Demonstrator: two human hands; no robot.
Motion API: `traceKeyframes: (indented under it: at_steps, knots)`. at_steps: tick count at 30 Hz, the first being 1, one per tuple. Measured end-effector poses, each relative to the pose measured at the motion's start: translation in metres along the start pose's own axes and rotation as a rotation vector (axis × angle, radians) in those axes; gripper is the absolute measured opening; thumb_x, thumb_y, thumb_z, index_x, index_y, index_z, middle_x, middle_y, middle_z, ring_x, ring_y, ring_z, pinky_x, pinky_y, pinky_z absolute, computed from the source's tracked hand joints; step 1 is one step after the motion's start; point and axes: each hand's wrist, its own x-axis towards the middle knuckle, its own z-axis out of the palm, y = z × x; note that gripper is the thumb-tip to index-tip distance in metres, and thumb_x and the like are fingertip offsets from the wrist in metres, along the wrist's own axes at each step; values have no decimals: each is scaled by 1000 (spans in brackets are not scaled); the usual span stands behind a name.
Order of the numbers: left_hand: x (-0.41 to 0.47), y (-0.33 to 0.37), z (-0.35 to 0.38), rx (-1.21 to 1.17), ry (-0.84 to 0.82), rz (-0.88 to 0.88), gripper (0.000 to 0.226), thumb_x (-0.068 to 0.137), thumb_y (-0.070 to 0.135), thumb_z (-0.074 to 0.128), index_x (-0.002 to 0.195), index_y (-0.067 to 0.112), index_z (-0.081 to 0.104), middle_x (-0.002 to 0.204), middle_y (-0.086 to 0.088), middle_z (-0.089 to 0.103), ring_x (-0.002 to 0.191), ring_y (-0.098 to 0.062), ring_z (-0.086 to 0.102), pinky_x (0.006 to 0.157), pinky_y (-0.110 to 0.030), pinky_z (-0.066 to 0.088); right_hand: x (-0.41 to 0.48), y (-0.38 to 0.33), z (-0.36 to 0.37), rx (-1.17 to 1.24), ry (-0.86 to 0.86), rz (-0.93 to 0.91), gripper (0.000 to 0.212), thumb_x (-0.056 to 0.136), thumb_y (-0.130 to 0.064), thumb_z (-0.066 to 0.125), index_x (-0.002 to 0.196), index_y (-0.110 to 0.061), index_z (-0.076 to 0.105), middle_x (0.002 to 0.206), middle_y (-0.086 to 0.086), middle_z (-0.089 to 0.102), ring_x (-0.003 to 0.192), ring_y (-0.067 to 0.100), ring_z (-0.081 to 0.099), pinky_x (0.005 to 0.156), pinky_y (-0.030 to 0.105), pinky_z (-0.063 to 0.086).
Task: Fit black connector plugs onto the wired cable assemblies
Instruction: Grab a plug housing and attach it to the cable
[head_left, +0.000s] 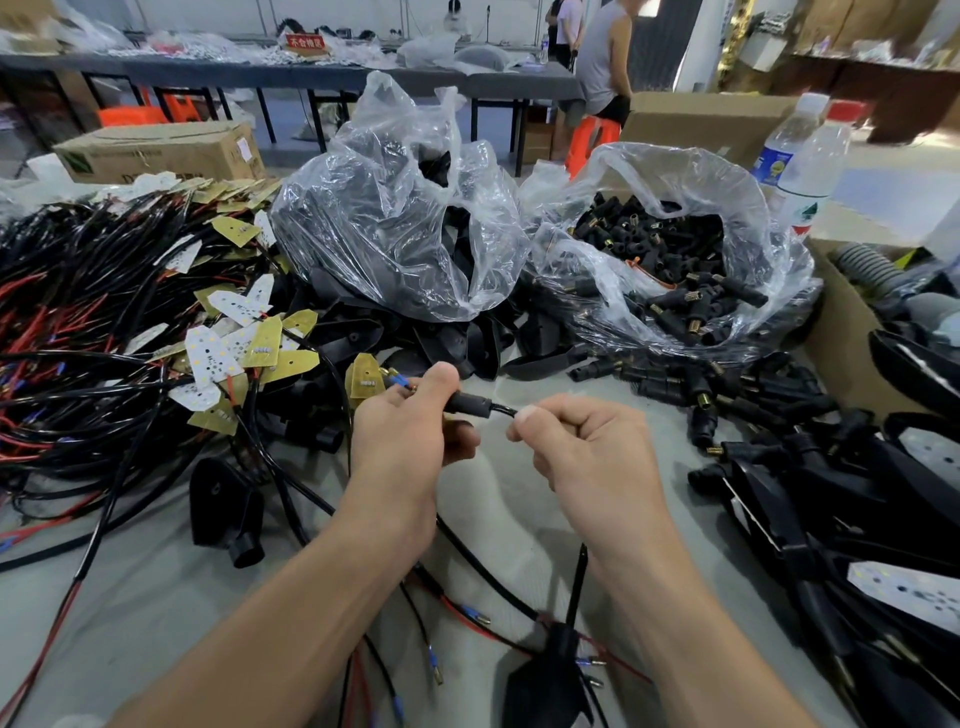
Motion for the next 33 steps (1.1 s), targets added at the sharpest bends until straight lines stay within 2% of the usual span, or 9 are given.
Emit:
traceKeyframes:
  at_steps: [5, 8, 13, 15, 18, 21, 25, 29, 33]
  knots:
    - [-5, -3, -3, -59, -37, -110, 35, 98, 21, 62, 65, 14, 69, 59, -1, 66, 45, -12, 57, 47, -25, 52, -2, -1, -7, -216, -63, -86, 18, 87, -10, 73, 69, -13, 74, 45, -9, 41, 42, 4, 31, 43, 19, 27]
    - [-4, -4, -4, -65, -133, -99, 33, 102, 19, 59, 72, 9, 68, 53, -1, 59, 50, -14, 62, 54, -24, 55, -3, -1, -10, -322, -44, -120, 17, 86, -13, 73, 70, -21, 75, 44, -8, 42, 43, 5, 34, 45, 18, 30]
    - [-5, -6, -5, -28, -332, -64, 33, 100, 25, 60, 73, 18, 77, 56, 4, 55, 57, -7, 58, 65, -21, 56, -1, -1, -12, -294, -35, -53, 21, 89, -18, 73, 68, -19, 73, 44, -11, 39, 39, 6, 31, 40, 16, 25]
    - [-4, -5, -6, 18, -354, -13, 30, 98, 29, 60, 76, 21, 79, 63, 0, 61, 59, -8, 59, 68, -25, 55, 0, -1, -12, -256, -26, -22, 27, 92, -32, 69, 72, -14, 70, 48, -9, 40, 43, 5, 32, 42, 17, 26]
    - [-6, -7, -6, 78, -366, 20, 32, 99, 35, 60, 80, 20, 81, 70, -4, 68, 63, -11, 61, 73, -31, 51, -2, 1, -8, -291, -61, 4, 37, 92, -57, 57, 81, -23, 66, 55, -9, 55, 49, 5, 45, 49, 18, 32]
    - [-12, -11, -4, 141, -422, 20, 44, 94, 46, 50, 88, 17, 82, 88, -16, 76, 79, -24, 63, 72, -32, 50, -3, 1, -1, -310, -107, 11, 22, 92, -44, 67, 75, -29, 67, 65, -22, 68, 56, -3, 58, 53, 10, 38]
    - [-9, -10, -4, 283, -281, 155, 44, 100, 40, 49, 75, 22, 80, 47, 1, 51, 50, -13, 52, 54, -27, 44, -4, -4, -1, -300, -197, 81, 44, 96, -43, 61, 60, -19, 63, 50, -5, 56, 45, 7, 47, 46, 17, 37]
    - [4, 0, -10, 271, -123, 183, 55, 109, 26, 46, 59, 19, 69, 43, 4, 48, 41, -13, 52, 47, -23, 44, -9, -11, -2, -91, -384, 240, 48, 100, -43, 56, 64, -13, 66, 51, 10, 57, 43, 15, 40, 45, 22, 32]
    - [15, 15, -13, 183, -57, 148, 49, 108, 22, 47, 62, 16, 61, 43, 6, 41, 37, -13, 46, 40, -20, 39, -12, -16, -9, -41, -622, 246, 43, 101, -35, 59, 71, -7, 70, 57, 12, 60, 52, 23, 38, 51, 25, 31]
